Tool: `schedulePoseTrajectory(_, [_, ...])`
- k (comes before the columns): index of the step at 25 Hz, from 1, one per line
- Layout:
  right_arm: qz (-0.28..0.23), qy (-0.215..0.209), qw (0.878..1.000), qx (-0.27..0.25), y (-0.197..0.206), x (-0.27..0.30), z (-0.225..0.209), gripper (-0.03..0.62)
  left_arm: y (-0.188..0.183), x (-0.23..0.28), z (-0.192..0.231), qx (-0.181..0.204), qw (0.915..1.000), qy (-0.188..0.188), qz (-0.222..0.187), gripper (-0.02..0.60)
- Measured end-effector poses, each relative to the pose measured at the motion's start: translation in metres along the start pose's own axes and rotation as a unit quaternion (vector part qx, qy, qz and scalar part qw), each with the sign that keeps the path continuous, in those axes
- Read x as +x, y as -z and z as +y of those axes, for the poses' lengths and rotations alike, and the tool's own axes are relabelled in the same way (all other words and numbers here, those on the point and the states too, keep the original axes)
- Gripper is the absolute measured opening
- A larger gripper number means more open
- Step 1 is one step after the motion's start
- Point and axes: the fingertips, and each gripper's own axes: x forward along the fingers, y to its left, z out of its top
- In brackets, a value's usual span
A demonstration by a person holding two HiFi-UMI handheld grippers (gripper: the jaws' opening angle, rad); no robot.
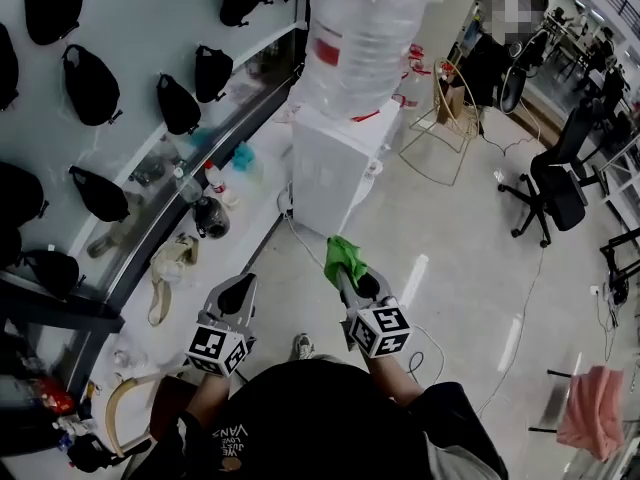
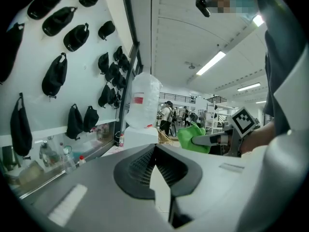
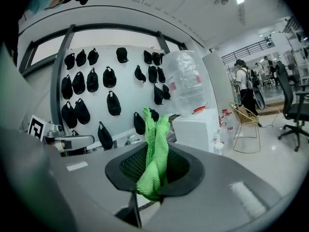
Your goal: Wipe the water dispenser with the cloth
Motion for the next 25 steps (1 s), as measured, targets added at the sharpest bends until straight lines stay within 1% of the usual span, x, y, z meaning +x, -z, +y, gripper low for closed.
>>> schedulePoseTrajectory(5, [0.017, -0.004, 1.000, -0.008, -0.004, 0.044, -0.023, 0.078, -0.001, 0.035, 0.021, 0.012, 0.9999, -0.007, 0.007, 0.002])
schedulePoseTrajectory(9, [0.022, 0.004, 1.000, -0.004, -0.003, 0.067, -0.028, 0.078, 0.004, 0.053, 0.046, 0.003, 0.9998, -0.011, 0.017, 0.002])
schedulePoseTrajectory(11, [0.021, 0.012, 1.000, -0.004, -0.004, 0.078, -0.030, 0.078, 0.007, 0.067, 0.058, 0.000, 0.9997, -0.005, 0.022, 0.002])
schedulePoseTrajectory(13, [0.014, 0.023, 1.000, -0.008, -0.008, 0.091, -0.031, 0.078, 0.008, 0.082, 0.069, 0.002, 0.9996, 0.010, 0.026, 0.002])
schedulePoseTrajectory(17, [0.002, 0.058, 0.998, -0.009, -0.012, 0.117, -0.035, 0.078, 0.006, 0.114, 0.091, 0.010, 0.9978, 0.054, 0.038, 0.002])
schedulePoseTrajectory(20, [-0.003, 0.087, 0.996, -0.011, -0.017, 0.140, -0.035, 0.077, 0.003, 0.135, 0.109, 0.019, 0.9950, 0.088, 0.044, 0.002])
schedulePoseTrajectory(25, [-0.008, 0.128, 0.992, -0.020, -0.028, 0.180, -0.038, 0.078, 0.007, 0.172, 0.138, 0.018, 0.9891, 0.136, 0.055, 0.002])
